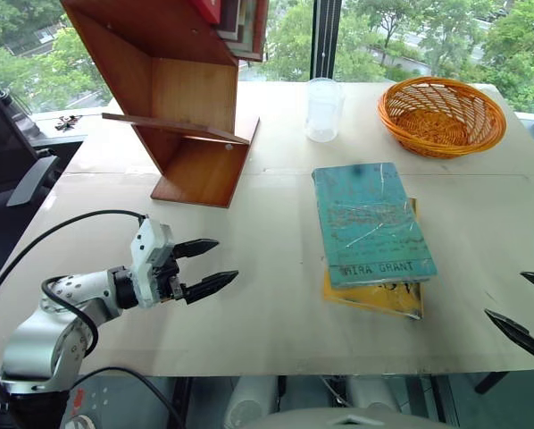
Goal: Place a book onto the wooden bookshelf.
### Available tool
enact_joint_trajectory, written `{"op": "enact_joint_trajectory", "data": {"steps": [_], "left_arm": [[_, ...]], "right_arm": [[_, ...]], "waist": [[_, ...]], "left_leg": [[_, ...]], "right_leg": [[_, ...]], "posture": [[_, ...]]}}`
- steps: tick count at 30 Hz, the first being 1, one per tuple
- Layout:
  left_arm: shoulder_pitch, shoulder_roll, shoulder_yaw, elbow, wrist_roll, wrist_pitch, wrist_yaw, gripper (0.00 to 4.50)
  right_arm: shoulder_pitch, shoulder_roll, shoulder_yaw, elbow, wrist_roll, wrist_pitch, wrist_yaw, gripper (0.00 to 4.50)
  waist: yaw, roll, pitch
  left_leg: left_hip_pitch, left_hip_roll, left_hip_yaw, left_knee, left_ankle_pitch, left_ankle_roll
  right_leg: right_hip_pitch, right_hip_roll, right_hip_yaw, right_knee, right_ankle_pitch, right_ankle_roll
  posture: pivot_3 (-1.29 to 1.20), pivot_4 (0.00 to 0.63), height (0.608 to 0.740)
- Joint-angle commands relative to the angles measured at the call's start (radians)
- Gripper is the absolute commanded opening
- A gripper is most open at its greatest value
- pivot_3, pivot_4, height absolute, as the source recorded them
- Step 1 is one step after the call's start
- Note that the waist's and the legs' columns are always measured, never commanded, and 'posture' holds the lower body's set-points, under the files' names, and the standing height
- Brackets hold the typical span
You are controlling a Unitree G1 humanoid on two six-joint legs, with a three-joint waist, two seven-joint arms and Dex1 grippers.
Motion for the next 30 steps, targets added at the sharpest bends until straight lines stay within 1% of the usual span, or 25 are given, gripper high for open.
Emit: {"op": "enact_joint_trajectory", "data": {"steps": [1, 6, 8, 9, 11, 13, 14, 18, 20, 24, 27, 30], "left_arm": [[-0.022, 0.005, 0.015, -0.023, -0.008, -0.013, 0.003, 4.46], [-0.084, -0.01, -0.01, -0.018, -0.018, -0.008, 0.003, 4.46], [-0.099, -0.013, -0.02, -0.02, -0.014, -0.018, -0.007, 4.46], [-0.108, -0.014, -0.025, -0.027, -0.017, -0.018, -0.011, 4.5], [-0.12, -0.012, -0.037, -0.044, -0.018, -0.021, -0.015, 4.5], [-0.127, -0.011, -0.041, -0.061, -0.03, -0.01, -0.015, 4.5], [-0.13, -0.012, -0.041, -0.066, -0.033, -0.004, -0.014, 4.5], [-0.129, -0.008, -0.052, -0.096, -0.032, 0.004, -0.01, 4.5], [-0.129, -0.007, -0.053, -0.099, -0.033, 0.006, -0.005, 4.5], [-0.129, -0.008, -0.047, -0.099, -0.037, 0.008, 0.009, 4.5], [-0.122, -0.007, -0.046, -0.097, -0.036, 0.004, 0.008, 4.5], [-0.118, -0.007, -0.04, -0.1, -0.038, 0.006, 0.012, 4.5]], "right_arm": [[-0.004, -0.014, 0.0, -0.023, 0.004, -0.006, -0.03, 4.5], [-0.053, -0.035, 0.056, -0.054, -0.007, 0.065, -0.117, 4.5], [-0.081, -0.056, 0.074, -0.053, 0.05, 0.147, -0.138, 4.5], [-0.103, -0.068, 0.082, -0.05, 0.087, 0.197, -0.153, 3.94], [-0.159, -0.089, 0.114, -0.044, 0.09, 0.254, -0.2, 3.19], [-0.221, -0.107, 0.152, -0.054, 0.088, 0.29, -0.244, 2.3], [-0.243, -0.114, 0.164, -0.058, 0.09, 0.307, -0.259, 1.68], [-0.467, -0.172, 0.333, -0.028, -0.007, 0.393, -0.406, 0.02], [-0.544, -0.184, 0.386, -0.016, -0.028, 0.445, -0.451, 0.02], [-0.713, -0.218, 0.562, 0.064, -0.128, 0.486, -0.503, 0.02], [-0.795, -0.226, 0.671, 0.132, -0.183, 0.472, -0.49, 0.02], [-0.832, -0.224, 0.734, 0.152, -0.198, 0.443, -0.448, 0.02]], "waist": [[0.0, 0.0, 0.0], [0.0, 0.001, 0.0], [-0.001, 0.001, 0.001], [-0.001, 0.001, 0.001], [-0.002, 0.001, 0.001], [-0.002, 0.002, 0.001], [-0.001, 0.002, 0.001], [-0.004, 0.003, 0.002], [-0.005, 0.003, 0.002], [0.001, 0.003, 0.003], [-0.002, 0.003, 0.003], [-0.001, 0.003, 0.003]], "left_leg": [[0.0, 0.0, 0.0, 0.0, 0.0, 0.0], [0.0, 0.0, 0.0, 0.0, 0.0, 0.0], [0.0, 0.0, 0.0, 0.0, 0.0, 0.0], [0.0, 0.0, 0.0, 0.0, 0.0, 0.0], [0.0, 0.0, 0.0, 0.0, 0.0, 0.0], [0.0, 0.0, 0.0, 0.0, 0.0, 0.0], [0.0, 0.0, 0.001, 0.0, 0.0, 0.0], [0.0, 0.0, 0.001, 0.0, 0.0, 0.0], [0.0, 0.0, 0.002, 0.0, 0.0, 0.0], [-0.002, -0.001, 0.0, 0.0, 0.0, 0.0], [-0.003, -0.001, 0.001, 0.0, 0.0, -0.001], [-0.004, -0.001, 0.001, 0.0, 0.0, -0.001]], "right_leg": [[0.0, 0.0, 0.0, 0.0, 0.0, 0.0], [0.0, 0.0, 0.0, 0.0, 0.0, 0.0], [0.0, 0.0, 0.0, 0.0, 0.0, 0.0], [0.0, 0.0, 0.0, 0.0, 0.0, 0.0], [0.0, 0.0, 0.0, 0.0, 0.0, 0.0], [0.0, 0.0, 0.0, 0.0, 0.0, 0.0], [0.0, 0.0, 0.0, 0.0, 0.0, 0.0], [0.0, 0.001, 0.001, 0.0, 0.0, 0.0], [0.0, 0.001, 0.001, 0.0, 0.0, 0.0], [-0.002, 0.001, -0.001, 0.0, 0.002, 0.004], [-0.003, 0.001, -0.001, 0.0, 0.002, 0.004], [-0.003, 0.001, -0.001, -0.001, 0.003, 0.004]], "posture": [[0.0, 0.15, 0.74], [0.0, 0.15, 0.74], [0.0, 0.15, 0.74], [0.0, 0.15, 0.74], [0.0, 0.15, 0.74], [0.0, 0.15, 0.74], [0.0, 0.15, 0.74], [0.0, 0.15, 0.74], [0.0, 0.15, 0.74], [0.0, 0.15, 0.74], [0.0, 0.15, 0.74], [0.0, 0.15, 0.74]]}}
